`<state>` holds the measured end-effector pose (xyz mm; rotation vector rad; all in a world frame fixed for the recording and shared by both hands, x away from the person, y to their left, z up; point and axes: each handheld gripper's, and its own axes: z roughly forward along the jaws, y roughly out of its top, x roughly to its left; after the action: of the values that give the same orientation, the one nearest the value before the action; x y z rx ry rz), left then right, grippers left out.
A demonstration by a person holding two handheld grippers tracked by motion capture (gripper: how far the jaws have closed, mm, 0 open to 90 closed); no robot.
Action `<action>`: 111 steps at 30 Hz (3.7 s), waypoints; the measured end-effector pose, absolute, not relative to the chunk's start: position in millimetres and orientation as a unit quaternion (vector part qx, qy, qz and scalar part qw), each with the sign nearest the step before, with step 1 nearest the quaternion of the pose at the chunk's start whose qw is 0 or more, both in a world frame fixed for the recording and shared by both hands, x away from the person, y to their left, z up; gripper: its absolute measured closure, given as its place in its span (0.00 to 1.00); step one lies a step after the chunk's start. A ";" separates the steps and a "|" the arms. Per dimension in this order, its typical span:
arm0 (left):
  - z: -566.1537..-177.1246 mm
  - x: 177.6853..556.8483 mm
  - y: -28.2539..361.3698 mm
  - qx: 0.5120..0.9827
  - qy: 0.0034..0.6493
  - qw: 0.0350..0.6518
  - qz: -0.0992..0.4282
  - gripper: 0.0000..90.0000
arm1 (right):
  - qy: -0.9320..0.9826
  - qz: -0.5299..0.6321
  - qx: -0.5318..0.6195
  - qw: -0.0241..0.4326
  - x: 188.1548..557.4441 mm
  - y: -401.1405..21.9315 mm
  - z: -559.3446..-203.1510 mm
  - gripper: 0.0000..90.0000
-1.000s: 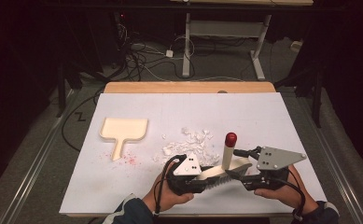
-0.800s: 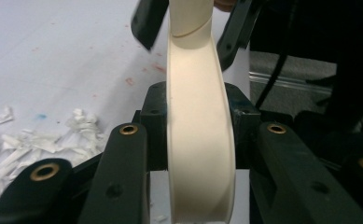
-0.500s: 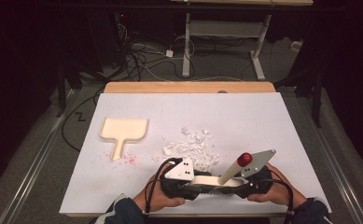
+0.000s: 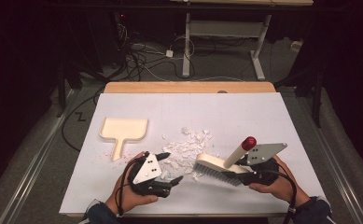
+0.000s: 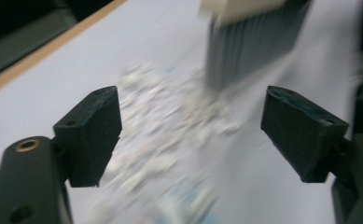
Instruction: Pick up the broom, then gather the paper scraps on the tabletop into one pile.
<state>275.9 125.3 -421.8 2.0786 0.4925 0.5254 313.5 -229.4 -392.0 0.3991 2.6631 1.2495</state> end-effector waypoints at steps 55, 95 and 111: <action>-479.6 252.3 226.1 0.831 0.328 0.354 0.277 0.18 | 0.913 0.295 0.138 0.245 394.7 -132.6 -432.8 0.76; -480.7 254.2 225.1 0.830 0.339 0.358 0.262 0.18 | 0.901 0.324 0.098 0.269 442.1 -73.7 -433.4 0.76; -478.0 250.8 224.4 0.829 0.337 0.359 0.267 0.18 | 0.914 0.362 0.010 0.182 406.2 -105.0 -436.0 0.76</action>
<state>250.8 224.4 -478.0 2.1370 0.8679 0.6879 406.2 -105.0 -436.0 0.0282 2.5815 1.0212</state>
